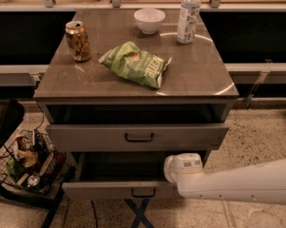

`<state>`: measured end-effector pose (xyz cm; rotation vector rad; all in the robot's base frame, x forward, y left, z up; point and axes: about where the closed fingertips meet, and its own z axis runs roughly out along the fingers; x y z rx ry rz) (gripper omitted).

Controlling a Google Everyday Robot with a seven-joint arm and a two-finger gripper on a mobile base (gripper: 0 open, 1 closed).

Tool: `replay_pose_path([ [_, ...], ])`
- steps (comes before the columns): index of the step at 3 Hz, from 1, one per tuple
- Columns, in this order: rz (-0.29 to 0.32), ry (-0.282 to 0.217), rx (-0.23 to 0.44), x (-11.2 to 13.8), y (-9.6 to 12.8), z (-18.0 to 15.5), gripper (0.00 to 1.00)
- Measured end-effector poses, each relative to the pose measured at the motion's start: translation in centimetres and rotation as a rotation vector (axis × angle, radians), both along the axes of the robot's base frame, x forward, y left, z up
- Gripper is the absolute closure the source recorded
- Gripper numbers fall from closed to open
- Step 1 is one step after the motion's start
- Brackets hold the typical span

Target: Open middle drawer

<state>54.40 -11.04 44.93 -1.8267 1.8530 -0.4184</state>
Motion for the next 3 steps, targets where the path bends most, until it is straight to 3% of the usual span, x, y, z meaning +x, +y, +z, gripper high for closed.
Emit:
replay_pose_path([
  [1, 0.002, 0.043, -0.006, -0.4, -0.3, -1.7, 1.0],
  [3, -0.011, 0.164, -0.045, -4.3, -1.7, -3.6, 1.0],
])
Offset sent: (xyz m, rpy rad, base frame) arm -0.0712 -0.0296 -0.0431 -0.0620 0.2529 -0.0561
